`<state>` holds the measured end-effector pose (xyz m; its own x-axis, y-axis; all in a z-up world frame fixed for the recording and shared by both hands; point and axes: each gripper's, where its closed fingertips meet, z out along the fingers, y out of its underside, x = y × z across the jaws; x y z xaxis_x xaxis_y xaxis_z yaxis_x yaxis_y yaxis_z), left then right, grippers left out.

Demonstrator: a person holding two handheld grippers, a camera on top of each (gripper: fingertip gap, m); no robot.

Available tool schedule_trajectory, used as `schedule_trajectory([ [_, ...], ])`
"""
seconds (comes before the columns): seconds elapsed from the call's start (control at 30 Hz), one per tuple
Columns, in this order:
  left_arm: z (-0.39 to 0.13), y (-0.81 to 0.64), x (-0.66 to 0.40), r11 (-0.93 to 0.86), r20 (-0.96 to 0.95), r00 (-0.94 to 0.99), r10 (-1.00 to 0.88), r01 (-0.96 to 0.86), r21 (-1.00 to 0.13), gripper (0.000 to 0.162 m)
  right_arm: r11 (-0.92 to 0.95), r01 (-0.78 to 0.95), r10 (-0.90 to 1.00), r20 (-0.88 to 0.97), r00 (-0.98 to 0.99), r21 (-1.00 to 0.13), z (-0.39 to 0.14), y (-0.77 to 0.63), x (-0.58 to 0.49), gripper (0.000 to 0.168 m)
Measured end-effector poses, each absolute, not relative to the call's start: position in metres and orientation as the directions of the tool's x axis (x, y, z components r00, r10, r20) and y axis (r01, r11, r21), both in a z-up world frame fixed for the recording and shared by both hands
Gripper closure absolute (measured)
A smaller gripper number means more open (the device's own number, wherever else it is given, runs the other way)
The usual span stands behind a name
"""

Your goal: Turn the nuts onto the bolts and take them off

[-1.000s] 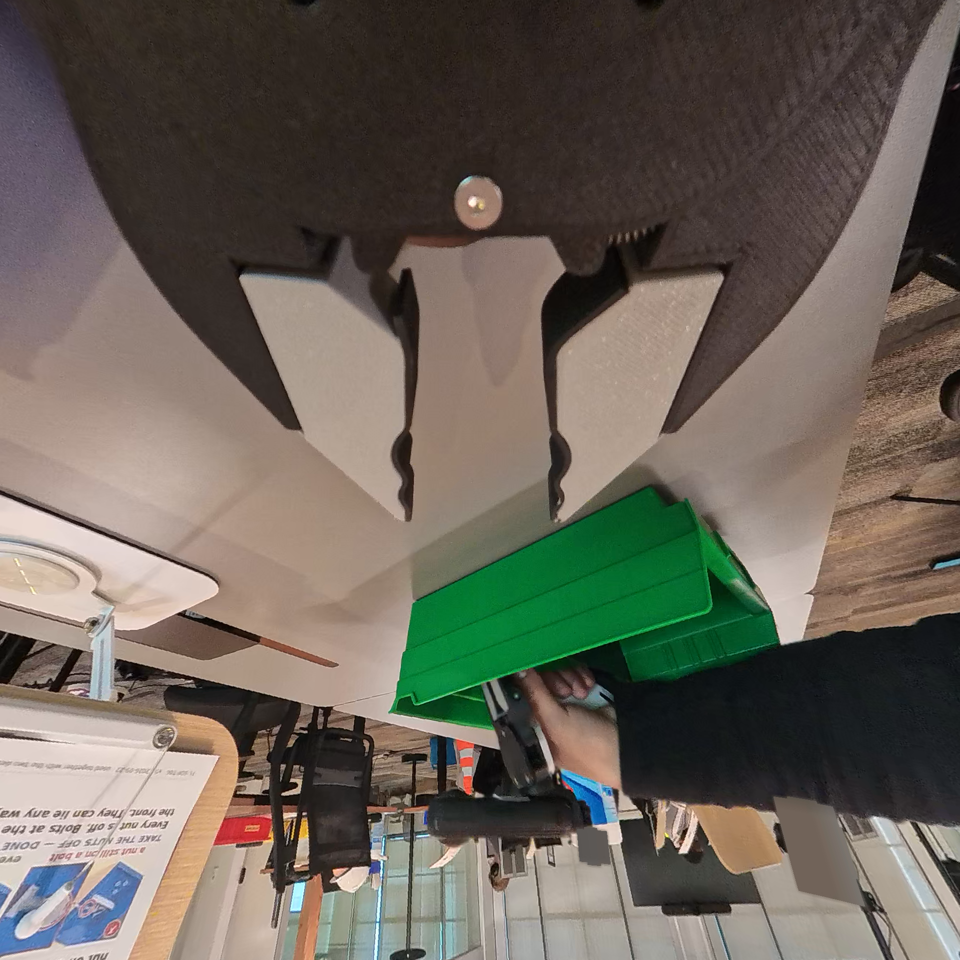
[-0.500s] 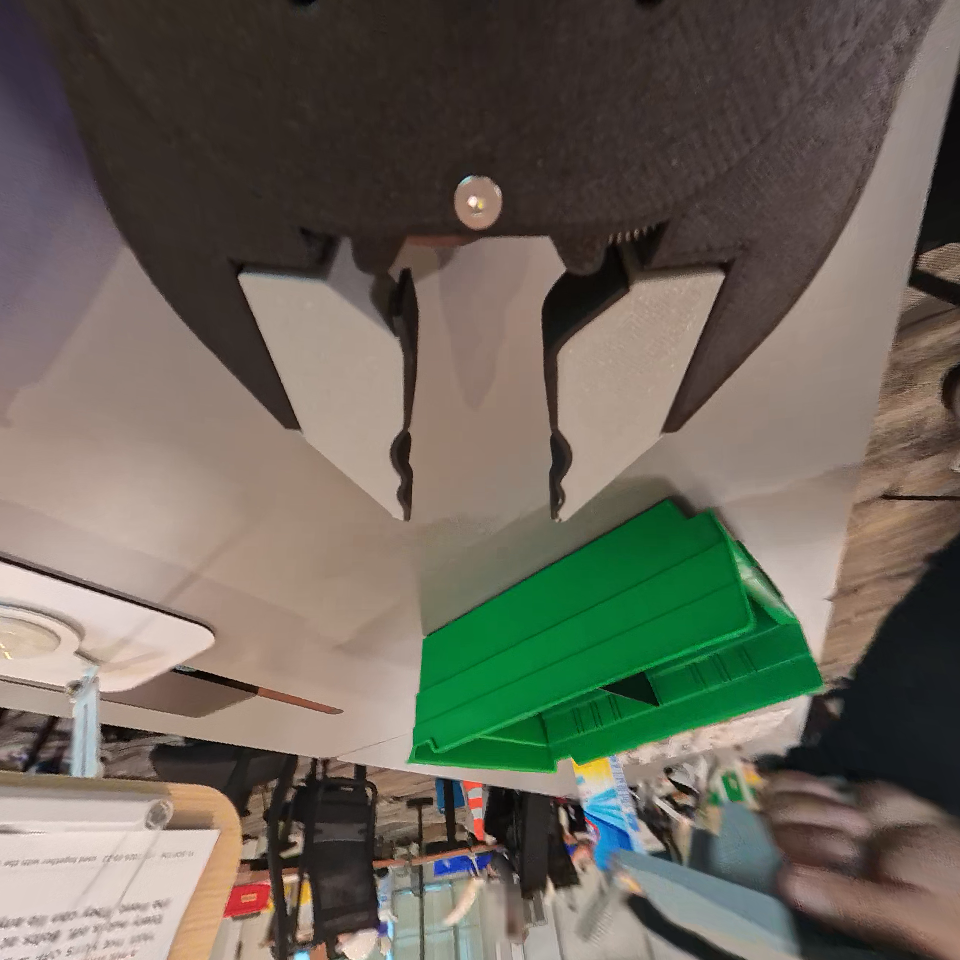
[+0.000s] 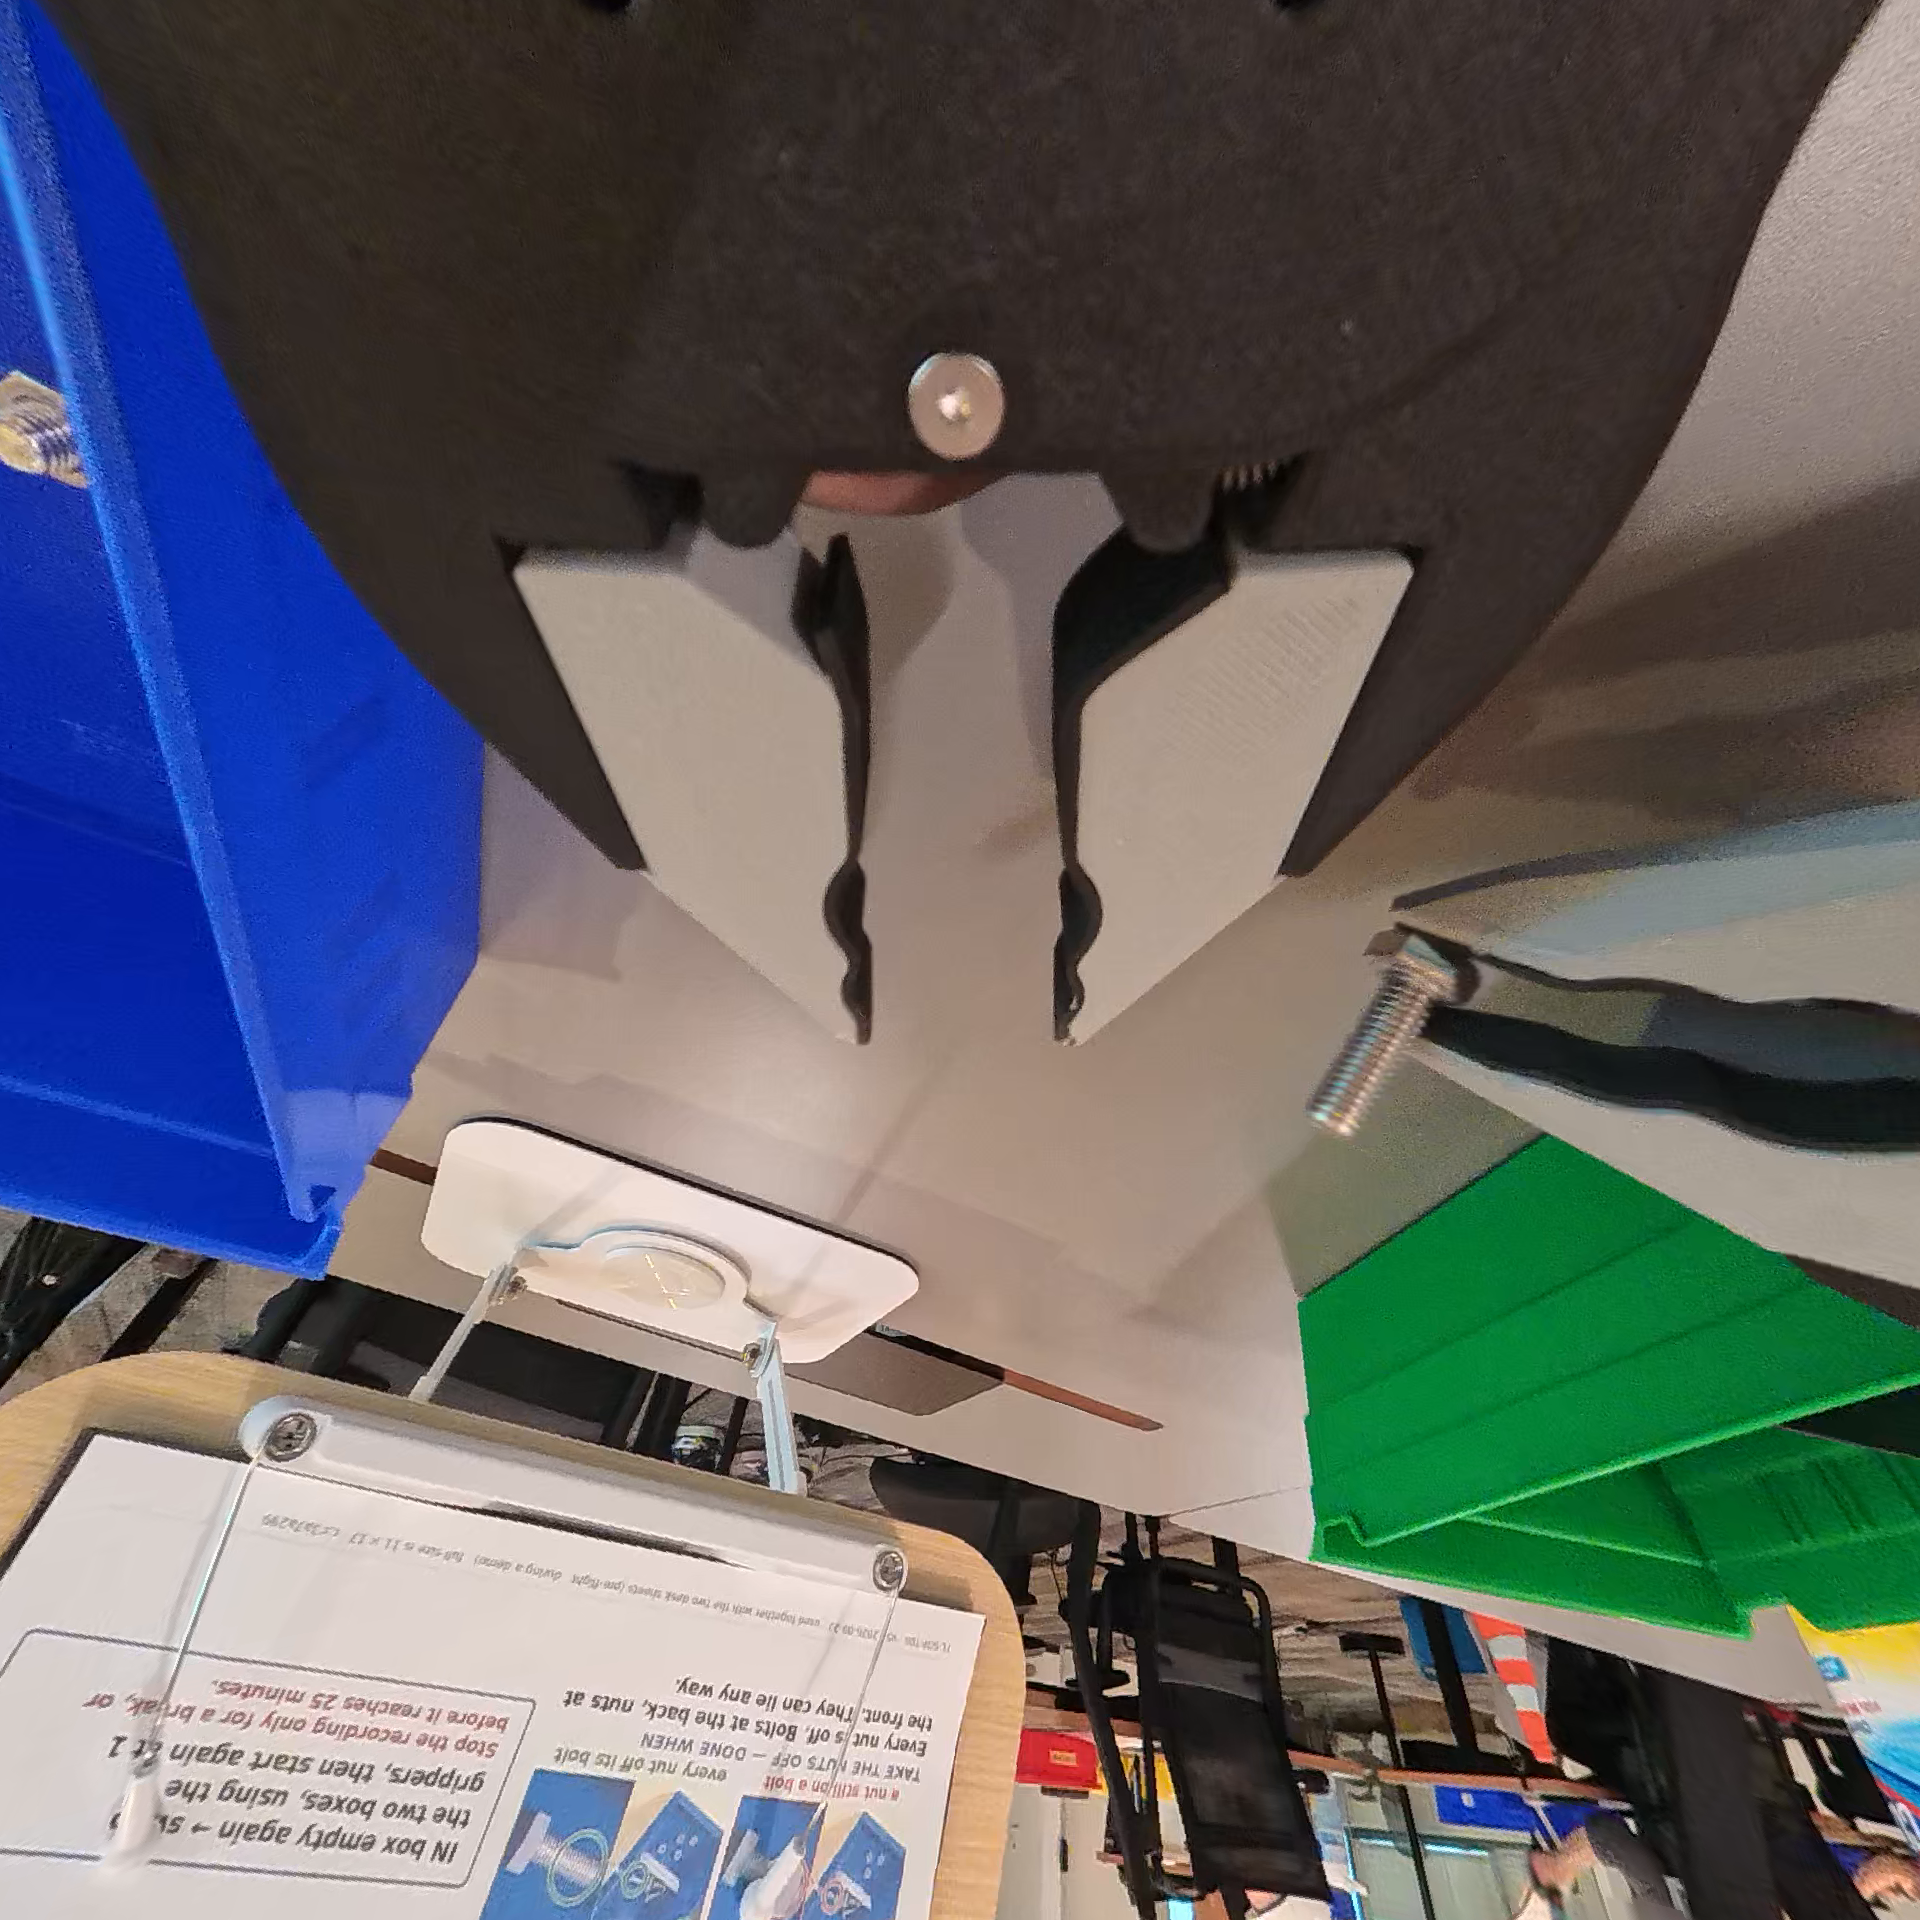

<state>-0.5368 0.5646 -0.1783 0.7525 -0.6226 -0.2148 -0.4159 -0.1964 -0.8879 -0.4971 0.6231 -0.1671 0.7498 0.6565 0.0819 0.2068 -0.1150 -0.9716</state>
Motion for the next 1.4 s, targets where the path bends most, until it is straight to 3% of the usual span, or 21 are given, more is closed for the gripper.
schedule_trajectory([
  [0.17,-0.191,0.59,-0.57,-0.238,-0.263,0.767,-0.586,-0.473,-0.849,0.148,-0.114,0.205,0.664,0.079,0.743,-0.972,-0.166,0.622,-0.499,0.134],
  [0.4,-0.191,0.593,-0.651,-0.308,-0.278,0.873,-0.402,-0.414,-0.857,0.148,-0.118,0.225,0.675,0.088,0.733,-0.967,-0.17,0.62,-0.502,0.133],
  [0.53,-0.191,0.582,-0.682,-0.335,-0.178,0.916,-0.359,-0.304,-0.892,0.147,-0.138,0.222,0.687,0.068,0.723,-0.965,-0.174,0.621,-0.506,0.133],
  [0.77,-0.158,0.595,-0.603,-0.083,-0.255,0.774,-0.579,-0.368,-0.926,0.148,-0.178,0.198,0.762,-0.008,0.647,-0.964,-0.171,0.618,-0.518,0.131],
  [0.87,-0.152,0.621,-0.583,0.011,-0.309,0.752,-0.582,-0.373,-0.928,0.148,-0.207,0.141,0.796,-0.083,0.6,-0.968,-0.159,0.62,-0.52,0.14],
  [1.07,-0.157,0.641,-0.56,0.101,-0.343,0.726,-0.596,-0.356,-0.929,0.148,-0.251,0.065,0.812,-0.174,0.557,-0.966,-0.14,0.638,-0.529,0.137],
  [1.33,-0.172,0.617,-0.544,0.188,-0.482,0.61,-0.628,-0.483,-0.855,0.148,-0.386,0.034,0.857,-0.344,0.383,-0.922,-0.152,0.627,-0.563,0.133],
  [1.4,-0.174,0.616,-0.543,0.197,-0.511,0.596,-0.619,-0.512,-0.836,0.147,-0.399,0.042,0.869,-0.363,0.335,-0.916,-0.152,0.621,-0.567,0.153],
])
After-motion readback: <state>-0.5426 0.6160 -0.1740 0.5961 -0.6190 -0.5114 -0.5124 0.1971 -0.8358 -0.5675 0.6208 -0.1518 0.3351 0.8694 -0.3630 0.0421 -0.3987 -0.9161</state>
